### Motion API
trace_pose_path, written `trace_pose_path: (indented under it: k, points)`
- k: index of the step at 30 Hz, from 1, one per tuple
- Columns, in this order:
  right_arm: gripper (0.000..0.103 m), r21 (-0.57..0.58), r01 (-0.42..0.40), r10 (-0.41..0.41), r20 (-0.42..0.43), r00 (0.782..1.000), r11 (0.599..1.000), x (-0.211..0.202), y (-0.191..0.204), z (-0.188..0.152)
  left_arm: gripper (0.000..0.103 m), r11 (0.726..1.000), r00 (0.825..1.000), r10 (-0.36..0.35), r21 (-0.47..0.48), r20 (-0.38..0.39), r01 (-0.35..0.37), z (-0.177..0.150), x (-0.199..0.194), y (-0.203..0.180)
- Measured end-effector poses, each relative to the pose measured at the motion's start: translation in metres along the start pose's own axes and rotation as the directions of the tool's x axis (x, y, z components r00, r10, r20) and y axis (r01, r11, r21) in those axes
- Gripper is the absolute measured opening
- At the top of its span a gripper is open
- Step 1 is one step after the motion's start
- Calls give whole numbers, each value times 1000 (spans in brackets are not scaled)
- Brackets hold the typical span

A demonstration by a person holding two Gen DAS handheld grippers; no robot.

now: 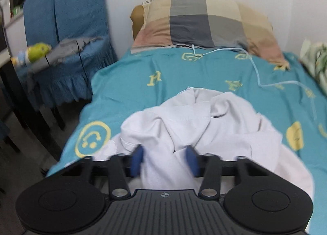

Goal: Fold clothes
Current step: 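Close the left gripper on the white T-shirt fabric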

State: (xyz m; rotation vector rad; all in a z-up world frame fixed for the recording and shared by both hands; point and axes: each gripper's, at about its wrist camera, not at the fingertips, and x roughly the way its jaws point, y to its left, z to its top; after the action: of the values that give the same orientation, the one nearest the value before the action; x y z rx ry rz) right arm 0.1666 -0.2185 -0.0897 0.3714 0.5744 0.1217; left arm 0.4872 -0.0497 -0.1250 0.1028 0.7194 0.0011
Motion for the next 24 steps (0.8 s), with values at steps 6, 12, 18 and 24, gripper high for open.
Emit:
trace_pose_path:
  k: [6, 12, 18, 24]
  points:
    - [92, -6, 30, -29, 46, 998, 1000, -5, -5, 4, 9, 995, 991, -79, -53, 104, 84, -15, -65, 5]
    - [92, -8, 57, -55, 140, 989, 998, -27, -7, 9, 8, 979, 954, -205, 61, 220, 197, -59, -209, -3]
    - [92, -41, 30, -22, 183, 983, 999, -53, -2, 11, 7, 946, 926, -322, 19, 197, 325, -144, -321, 17]
    - [92, 10, -8, 7, 106, 994, 1000, -70, -1, 11, 7, 952, 952, -299, -53, 62, 302, -220, -350, 45]
